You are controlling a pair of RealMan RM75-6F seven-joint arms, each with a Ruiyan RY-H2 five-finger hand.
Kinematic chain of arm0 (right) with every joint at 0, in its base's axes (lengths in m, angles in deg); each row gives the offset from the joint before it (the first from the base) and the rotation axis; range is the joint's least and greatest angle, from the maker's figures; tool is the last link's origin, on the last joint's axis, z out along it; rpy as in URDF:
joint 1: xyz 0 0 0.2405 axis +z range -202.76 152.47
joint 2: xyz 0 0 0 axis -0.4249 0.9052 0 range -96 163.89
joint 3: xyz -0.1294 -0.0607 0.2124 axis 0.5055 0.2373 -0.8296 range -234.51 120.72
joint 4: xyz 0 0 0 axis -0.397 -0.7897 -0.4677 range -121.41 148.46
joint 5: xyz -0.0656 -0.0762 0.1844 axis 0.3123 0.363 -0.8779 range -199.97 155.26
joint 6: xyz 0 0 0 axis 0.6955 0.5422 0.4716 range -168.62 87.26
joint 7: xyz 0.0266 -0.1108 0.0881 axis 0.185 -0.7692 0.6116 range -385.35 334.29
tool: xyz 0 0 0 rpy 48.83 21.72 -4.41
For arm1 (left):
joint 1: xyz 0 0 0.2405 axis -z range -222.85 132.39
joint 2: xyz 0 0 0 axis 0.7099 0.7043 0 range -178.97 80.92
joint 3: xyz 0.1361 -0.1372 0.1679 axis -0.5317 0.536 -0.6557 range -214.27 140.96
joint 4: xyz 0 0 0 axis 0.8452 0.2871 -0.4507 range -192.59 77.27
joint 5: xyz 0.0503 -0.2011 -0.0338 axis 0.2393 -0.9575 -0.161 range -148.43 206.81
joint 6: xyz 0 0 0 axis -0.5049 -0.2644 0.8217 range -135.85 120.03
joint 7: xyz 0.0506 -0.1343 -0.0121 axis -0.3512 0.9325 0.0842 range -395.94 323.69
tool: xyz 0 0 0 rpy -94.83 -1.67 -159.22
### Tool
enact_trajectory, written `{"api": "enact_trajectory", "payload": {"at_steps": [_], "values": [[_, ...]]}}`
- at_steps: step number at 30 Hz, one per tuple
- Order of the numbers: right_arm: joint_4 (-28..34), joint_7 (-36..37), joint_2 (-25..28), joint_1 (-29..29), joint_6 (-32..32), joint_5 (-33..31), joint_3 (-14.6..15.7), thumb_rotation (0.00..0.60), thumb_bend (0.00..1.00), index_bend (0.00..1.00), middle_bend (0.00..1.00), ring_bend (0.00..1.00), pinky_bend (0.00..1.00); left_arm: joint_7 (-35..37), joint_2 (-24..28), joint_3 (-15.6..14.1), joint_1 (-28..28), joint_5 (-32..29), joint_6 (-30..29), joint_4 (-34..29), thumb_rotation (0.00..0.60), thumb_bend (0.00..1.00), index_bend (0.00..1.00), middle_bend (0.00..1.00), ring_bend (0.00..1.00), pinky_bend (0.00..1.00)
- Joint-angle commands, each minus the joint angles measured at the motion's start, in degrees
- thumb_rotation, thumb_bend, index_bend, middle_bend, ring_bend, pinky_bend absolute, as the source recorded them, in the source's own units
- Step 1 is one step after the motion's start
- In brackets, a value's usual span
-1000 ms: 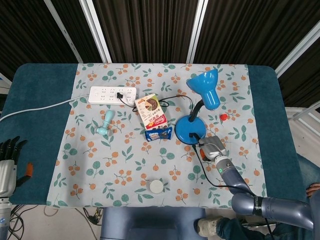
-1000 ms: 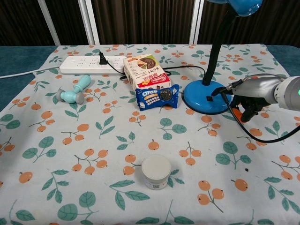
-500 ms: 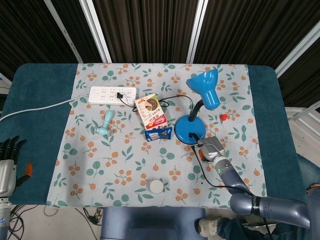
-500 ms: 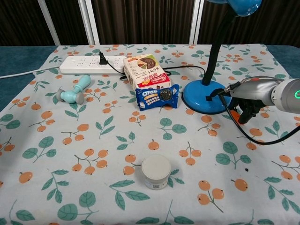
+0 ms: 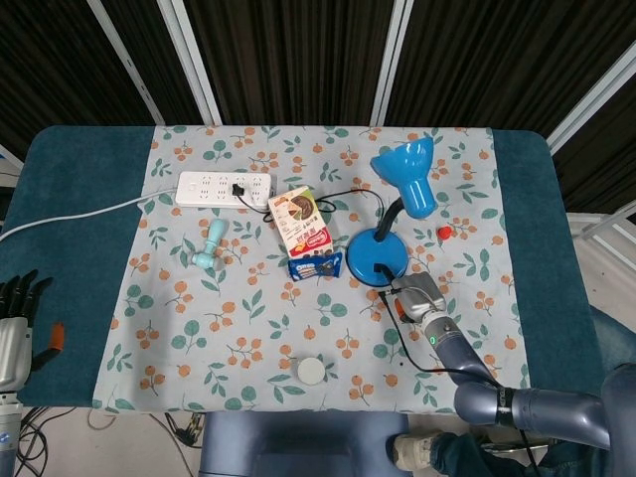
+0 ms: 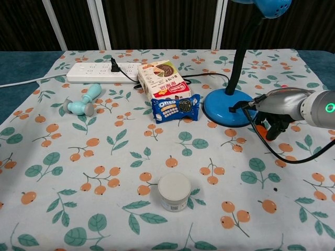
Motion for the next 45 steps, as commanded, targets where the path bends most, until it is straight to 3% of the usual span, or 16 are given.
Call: {"api": "enact_trajectory", "payload": {"at_steps": [1,8,14,16,20,23,30,31,33,35,39,45], "values": [[-0.23,-1.64,0.19,1.7,-0.67,-2.91,0.26,0.6,0.71,0.07,0.65,0.74,1.0,0.05,0.02,0.02,0.0,-0.02,0.01,-0.01,0.6,0.47,0.14,0.04,0.03,0.05],[0.15,-2.97,0.44,3.95,-0.91,-6.93,0.3,0.6,0.71,0.1,0.65,0.74,1.0,0.21,0.1,0.0,-0.02,-0.03,0.04,-0.05,0.6,0.47,0.14,0.04,0.03,0.05],[4.05,-0.52,2.55,3.08,2.39,-4.43,-0.94,0.6,0.71,0.07,0.64,0.72,1.0,0.3,0.2,-0.01,-0.02,-0.15,0.18,-0.14,0.6,0.47,0.14,0.04,0.03,0.05],[6.55,1.34,3.83,1.74,5.15,-1.83,-1.61,0.6,0.68,0.05,0.59,0.65,1.0,0.27,0.22,0.01,-0.01,-0.16,0.18,-0.18,0.6,0.47,0.14,0.04,0.03,0.05],[11.82,3.98,7.12,-1.51,10.21,3.34,-1.17,0.6,0.47,0.04,0.34,0.37,1.0,0.16,0.18,0.0,-0.02,-0.09,0.1,-0.16,0.6,0.47,0.14,0.04,0.03,0.05],[16.39,6.14,10.73,-5.09,14.26,7.89,0.49,0.6,0.39,0.02,0.21,0.22,1.0,0.08,0.14,-0.02,-0.04,-0.03,0.04,-0.14,0.6,0.47,0.14,0.04,0.03,0.05],[19.87,13.12,16.19,-16.52,27.59,25.15,6.79,0.6,0.29,0.02,0.13,0.09,1.0,-0.52,-0.04,-0.06,-0.1,-0.02,-0.15,-0.22,0.6,0.47,0.14,0.04,0.03,0.05],[19.37,15.35,16.71,-19.03,29.95,29.05,8.44,0.6,0.29,0.02,0.12,0.08,0.93,-0.65,-0.07,-0.07,-0.13,-0.05,-0.2,-0.27,0.6,0.47,0.14,0.04,0.03,0.05],[17.98,18.23,17.24,-22.55,33.41,33.71,10.63,0.6,0.29,0.02,0.11,0.07,0.38,-0.8,-0.12,-0.04,-0.16,-0.05,-0.32,-0.31,0.6,0.47,0.14,0.04,0.03,0.05],[15.17,20.8,17.48,-26.64,37.88,38.81,12.99,0.6,0.29,0.02,0.11,0.07,0.01,-0.92,-0.16,-0.01,-0.19,-0.03,-0.45,-0.34,0.6,0.47,0.14,0.04,0.03,0.05],[8.08,24.39,16.66,-33.57,45.51,45.22,15.89,0.6,0.29,0.02,0.1,0.07,0.0,-1.1,-0.23,-0.02,-0.23,0.01,-0.55,-0.31,0.6,0.47,0.14,0.04,0.03,0.05],[0.09,29.55,15.63,-39.68,50.85,48.69,16.35,0.6,0.29,0.02,0.08,0.06,0.0,-1.41,-0.41,-0.03,-0.28,0.15,-0.79,-0.23,0.6,0.47,0.14,0.04,0.03,0.05]]}}
